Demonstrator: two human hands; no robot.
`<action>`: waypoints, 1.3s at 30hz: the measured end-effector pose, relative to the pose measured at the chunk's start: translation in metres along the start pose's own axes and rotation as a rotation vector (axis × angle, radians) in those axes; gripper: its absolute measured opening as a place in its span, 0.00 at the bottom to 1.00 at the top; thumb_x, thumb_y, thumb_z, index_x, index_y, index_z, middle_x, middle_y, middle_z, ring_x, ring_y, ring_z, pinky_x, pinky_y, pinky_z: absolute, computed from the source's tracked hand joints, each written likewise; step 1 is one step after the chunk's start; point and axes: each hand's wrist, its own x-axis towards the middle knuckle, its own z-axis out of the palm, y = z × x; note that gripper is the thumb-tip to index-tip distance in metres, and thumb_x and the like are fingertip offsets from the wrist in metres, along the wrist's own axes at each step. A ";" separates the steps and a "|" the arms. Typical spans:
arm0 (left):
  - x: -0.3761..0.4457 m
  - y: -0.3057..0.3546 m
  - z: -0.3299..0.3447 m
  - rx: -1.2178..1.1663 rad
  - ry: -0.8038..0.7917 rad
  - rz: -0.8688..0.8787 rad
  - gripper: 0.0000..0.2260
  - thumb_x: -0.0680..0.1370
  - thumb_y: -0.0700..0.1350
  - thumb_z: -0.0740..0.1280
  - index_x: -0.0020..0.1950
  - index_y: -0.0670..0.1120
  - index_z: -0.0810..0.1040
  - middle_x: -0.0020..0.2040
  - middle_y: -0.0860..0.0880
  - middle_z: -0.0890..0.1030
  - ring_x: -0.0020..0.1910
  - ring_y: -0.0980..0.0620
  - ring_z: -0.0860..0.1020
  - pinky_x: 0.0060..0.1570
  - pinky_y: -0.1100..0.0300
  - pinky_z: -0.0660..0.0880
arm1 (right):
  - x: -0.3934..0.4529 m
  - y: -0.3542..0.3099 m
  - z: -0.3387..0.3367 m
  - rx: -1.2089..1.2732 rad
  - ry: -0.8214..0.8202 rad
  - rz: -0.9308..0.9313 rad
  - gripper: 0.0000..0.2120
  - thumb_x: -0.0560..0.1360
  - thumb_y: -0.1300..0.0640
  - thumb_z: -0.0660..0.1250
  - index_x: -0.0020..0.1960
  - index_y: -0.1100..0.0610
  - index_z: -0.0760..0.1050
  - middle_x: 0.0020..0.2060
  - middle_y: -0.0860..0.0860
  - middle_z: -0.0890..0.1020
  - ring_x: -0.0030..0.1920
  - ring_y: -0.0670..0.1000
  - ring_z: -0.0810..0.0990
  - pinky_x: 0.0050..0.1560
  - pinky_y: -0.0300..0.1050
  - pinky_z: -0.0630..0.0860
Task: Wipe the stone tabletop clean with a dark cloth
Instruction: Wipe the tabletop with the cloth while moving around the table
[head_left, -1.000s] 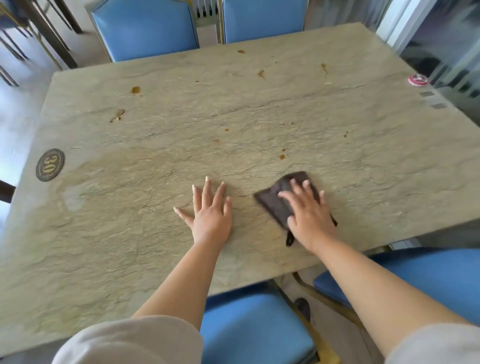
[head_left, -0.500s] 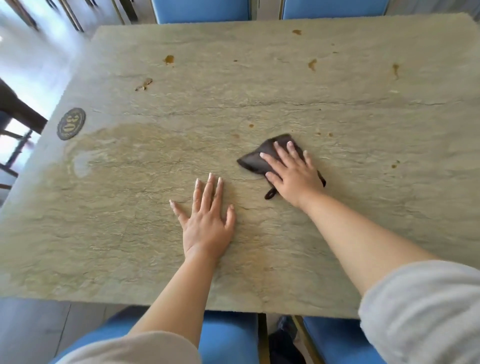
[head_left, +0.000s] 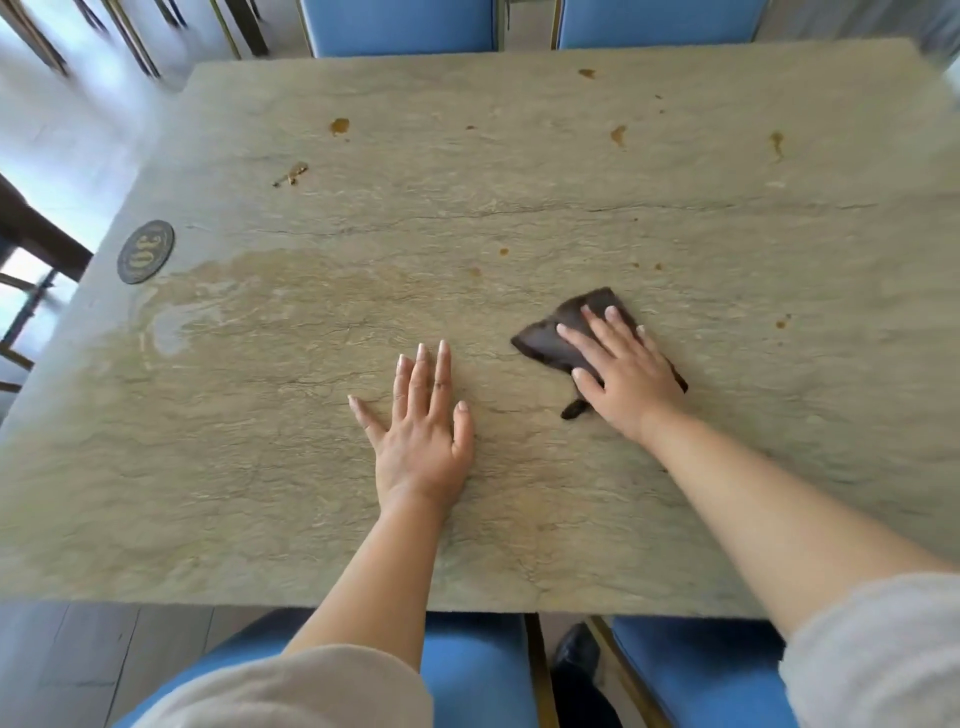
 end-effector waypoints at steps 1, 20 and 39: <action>0.000 -0.001 0.000 0.006 -0.008 0.001 0.26 0.79 0.57 0.38 0.75 0.62 0.31 0.80 0.58 0.40 0.77 0.57 0.36 0.70 0.32 0.35 | -0.002 -0.009 0.003 0.004 0.005 0.153 0.26 0.79 0.43 0.48 0.77 0.40 0.48 0.78 0.47 0.48 0.77 0.51 0.43 0.75 0.52 0.41; -0.017 0.040 -0.003 -0.094 -0.182 -0.090 0.24 0.83 0.55 0.42 0.79 0.58 0.46 0.79 0.58 0.40 0.77 0.54 0.33 0.72 0.40 0.31 | -0.095 -0.018 0.011 -0.115 -0.119 0.034 0.30 0.79 0.36 0.43 0.77 0.42 0.38 0.77 0.49 0.36 0.75 0.55 0.32 0.74 0.59 0.36; -0.066 0.188 0.055 -0.120 -0.040 -0.122 0.23 0.83 0.54 0.42 0.79 0.57 0.51 0.79 0.62 0.46 0.77 0.54 0.35 0.71 0.39 0.30 | -0.150 0.120 -0.007 -0.098 -0.138 -0.363 0.29 0.76 0.36 0.42 0.76 0.37 0.41 0.77 0.47 0.38 0.76 0.55 0.33 0.73 0.60 0.34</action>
